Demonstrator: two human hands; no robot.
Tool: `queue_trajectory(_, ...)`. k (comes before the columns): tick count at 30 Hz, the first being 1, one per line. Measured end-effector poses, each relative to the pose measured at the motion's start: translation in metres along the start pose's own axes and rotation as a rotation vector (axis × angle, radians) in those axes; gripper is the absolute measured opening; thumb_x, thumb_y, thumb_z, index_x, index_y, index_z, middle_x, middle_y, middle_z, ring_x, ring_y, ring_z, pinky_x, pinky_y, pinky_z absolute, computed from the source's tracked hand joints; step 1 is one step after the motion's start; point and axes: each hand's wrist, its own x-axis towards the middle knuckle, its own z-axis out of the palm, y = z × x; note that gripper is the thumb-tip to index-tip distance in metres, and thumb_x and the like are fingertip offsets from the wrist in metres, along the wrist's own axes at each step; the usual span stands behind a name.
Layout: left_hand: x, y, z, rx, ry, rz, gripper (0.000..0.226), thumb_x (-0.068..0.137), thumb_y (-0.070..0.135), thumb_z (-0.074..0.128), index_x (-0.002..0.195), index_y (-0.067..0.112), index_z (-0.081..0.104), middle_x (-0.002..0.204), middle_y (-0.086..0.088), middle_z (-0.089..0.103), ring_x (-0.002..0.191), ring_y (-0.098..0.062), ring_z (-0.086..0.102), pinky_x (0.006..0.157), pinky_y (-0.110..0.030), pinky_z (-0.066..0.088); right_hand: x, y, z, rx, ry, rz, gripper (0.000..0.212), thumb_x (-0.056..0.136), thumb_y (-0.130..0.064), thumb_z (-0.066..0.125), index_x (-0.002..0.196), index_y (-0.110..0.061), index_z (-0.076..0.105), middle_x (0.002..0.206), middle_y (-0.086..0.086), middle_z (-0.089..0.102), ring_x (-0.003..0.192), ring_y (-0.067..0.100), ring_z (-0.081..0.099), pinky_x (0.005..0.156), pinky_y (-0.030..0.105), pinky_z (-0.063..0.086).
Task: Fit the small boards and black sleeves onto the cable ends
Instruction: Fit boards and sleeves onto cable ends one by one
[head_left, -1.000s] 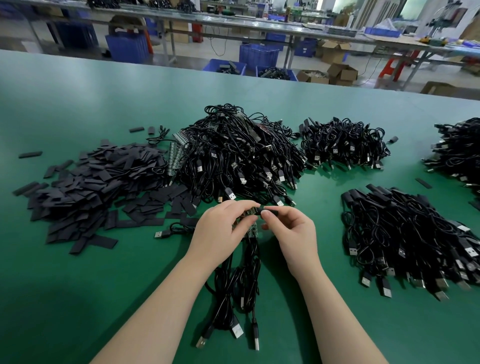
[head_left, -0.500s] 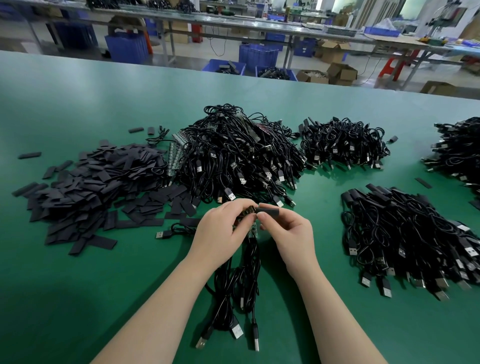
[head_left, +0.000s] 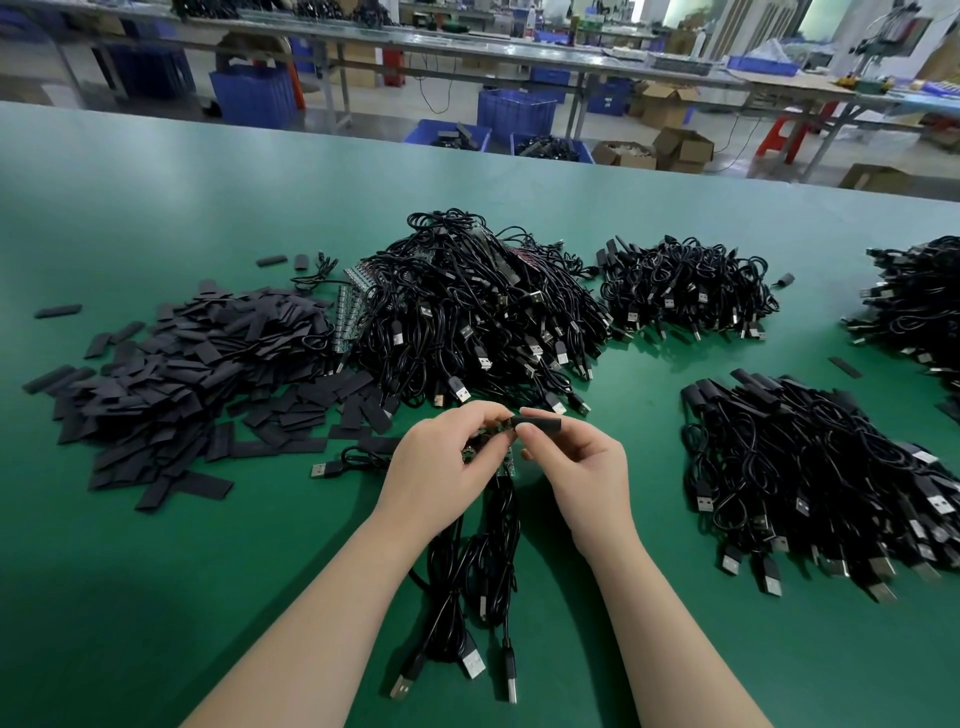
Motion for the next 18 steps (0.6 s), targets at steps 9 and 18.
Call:
queue_trajectory(9, 0.0018, -0.0020, -0.0021, 0.038, 0.038, 0.041, 0.025, 0.090, 0.025, 0.068, 0.114, 0.027, 0.072, 0.107, 0.015, 0.071, 0.103, 0.001, 0.060, 0.090, -0.020, 0.049, 0.0018, -0.0002, -0.0022, -0.104, -0.024, -0.044, 0.019, 0.086, -0.016, 0.076, 0.086, -0.035, 0.077, 0.080, -0.009, 0.076, 0.072, 0.006, 0.068, 0.068, 0.015, 0.052)
queue_trajectory(18, 0.0014, 0.0003, -0.0023, 0.043, 0.044, 0.049, 0.023, 0.090, 0.023, 0.068, 0.113, 0.028, 0.073, 0.105, 0.016, 0.071, 0.101, 0.001, 0.060, 0.087, -0.019, 0.050, 0.0016, -0.0020, -0.0036, -0.120, -0.047, -0.038, 0.026, 0.088, -0.017, 0.073, 0.082, -0.042, 0.078, 0.083, -0.007, 0.077, 0.080, 0.014, 0.072, 0.075, 0.023, 0.057)
